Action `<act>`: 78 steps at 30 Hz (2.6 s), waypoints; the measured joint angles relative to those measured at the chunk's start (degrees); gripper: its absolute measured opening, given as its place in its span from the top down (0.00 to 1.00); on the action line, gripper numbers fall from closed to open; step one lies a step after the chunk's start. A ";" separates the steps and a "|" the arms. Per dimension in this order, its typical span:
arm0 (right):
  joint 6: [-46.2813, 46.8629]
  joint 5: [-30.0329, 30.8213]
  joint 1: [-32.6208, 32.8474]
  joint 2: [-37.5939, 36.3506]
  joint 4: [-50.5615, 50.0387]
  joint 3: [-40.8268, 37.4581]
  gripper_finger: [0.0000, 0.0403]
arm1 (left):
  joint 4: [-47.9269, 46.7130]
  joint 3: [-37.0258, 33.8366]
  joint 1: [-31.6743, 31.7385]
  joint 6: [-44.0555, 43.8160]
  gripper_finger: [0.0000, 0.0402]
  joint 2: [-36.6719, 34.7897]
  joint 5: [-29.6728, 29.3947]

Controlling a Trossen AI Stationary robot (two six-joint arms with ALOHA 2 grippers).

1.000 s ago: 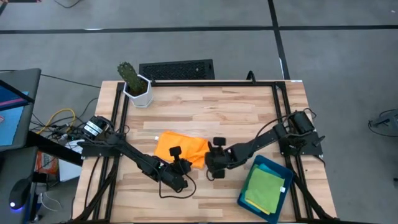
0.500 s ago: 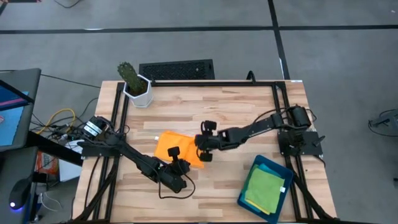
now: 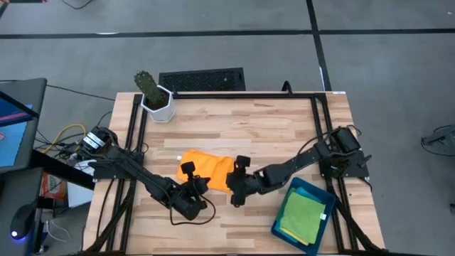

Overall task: Fold microfiber towels
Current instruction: Fold the orange microfiber towel

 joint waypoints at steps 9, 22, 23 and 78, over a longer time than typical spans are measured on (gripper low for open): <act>4.70 5.25 2.55 5.33 -0.09 -0.09 0.71 | 27.28 -8.92 4.10 13.83 1.00 -0.17 6.76; 8.62 5.36 3.94 6.43 1.65 -0.03 0.71 | 36.82 -10.87 18.66 22.57 1.00 -0.15 25.24; 9.20 5.33 3.96 6.98 2.08 0.04 0.71 | 36.82 -10.87 19.16 22.57 1.00 -0.15 25.90; 17.61 16.08 10.20 4.65 9.07 -7.15 0.71 | 39.46 -10.87 11.49 13.20 1.00 6.14 19.81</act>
